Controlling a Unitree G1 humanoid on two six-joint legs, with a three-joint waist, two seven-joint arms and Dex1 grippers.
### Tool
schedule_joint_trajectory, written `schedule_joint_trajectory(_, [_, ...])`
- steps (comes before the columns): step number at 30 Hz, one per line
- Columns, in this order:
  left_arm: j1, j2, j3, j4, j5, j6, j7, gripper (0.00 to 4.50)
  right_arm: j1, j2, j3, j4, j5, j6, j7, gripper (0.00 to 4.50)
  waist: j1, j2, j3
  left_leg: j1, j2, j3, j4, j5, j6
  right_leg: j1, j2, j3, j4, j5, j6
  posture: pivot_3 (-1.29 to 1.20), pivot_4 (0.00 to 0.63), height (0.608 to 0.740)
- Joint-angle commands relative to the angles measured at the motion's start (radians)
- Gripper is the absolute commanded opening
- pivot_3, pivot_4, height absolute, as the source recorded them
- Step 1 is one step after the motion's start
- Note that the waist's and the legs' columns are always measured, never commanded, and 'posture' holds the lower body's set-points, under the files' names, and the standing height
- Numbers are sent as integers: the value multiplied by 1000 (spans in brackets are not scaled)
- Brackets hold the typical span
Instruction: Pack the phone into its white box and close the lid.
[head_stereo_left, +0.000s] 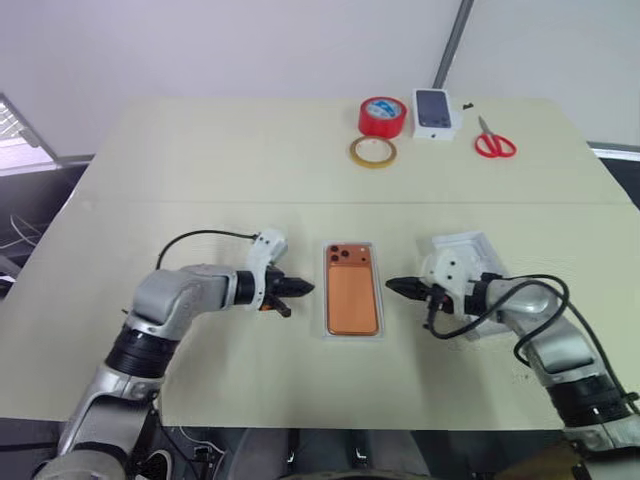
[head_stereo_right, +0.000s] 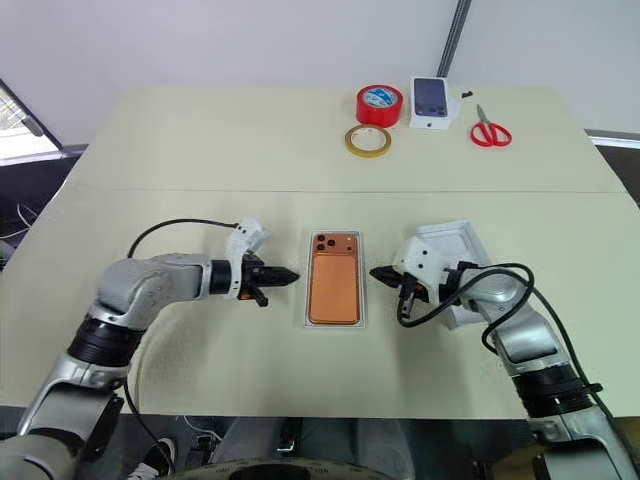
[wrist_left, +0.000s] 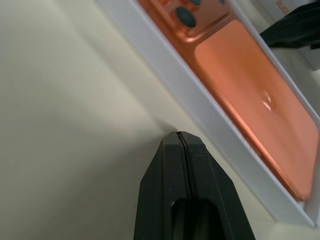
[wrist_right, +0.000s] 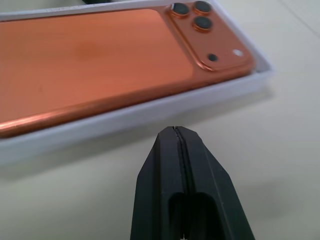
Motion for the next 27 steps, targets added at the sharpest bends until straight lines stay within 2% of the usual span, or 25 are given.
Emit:
schedule_joint_trajectory(1, [-40,-79,-66,54,39,-25,-34,0,-24,4,0,-9,-23,-26,-15,19,3,0,0,0,0,0,1,0,1,1,0,0,0,0,0,0,150,740])
schedule_joint_trajectory(6, [-140,-208,-129,148,119,-98,-73,0,-36,-34,-42,32,-35,-36,-17,19,7,0,0,0,0,0,2,-1,2,3,0,-1,-1,0,0,0,150,740])
schedule_joint_trajectory(11, [-236,-317,-125,290,178,-138,-113,0,-26,-76,-80,42,-41,-39,-12,19,19,0,0,-2,0,0,10,-4,7,5,0,-1,-1,0,0,0,150,740])
schedule_joint_trajectory(16, [-253,-342,-123,356,232,-197,-153,0,2,-92,-106,23,-35,-13,1,19,15,0,0,-2,0,0,12,-4,7,5,0,-1,-1,0,0,0,150,740])
schedule_joint_trajectory(21, [-249,-352,-85,400,276,-246,-120,0,31,-104,-109,0,-49,-13,4,19,15,0,0,-2,0,0,13,-4,8,6,0,-1,-1,0,0,0,150,740])
schedule_joint_trajectory(27, [-227,-350,-78,346,266,-208,-156,0,40,-99,-120,-6,-41,-7,-5,19,10,0,0,-1,1,0,13,-4,8,6,1,-1,-1,0,1,0,150,740])
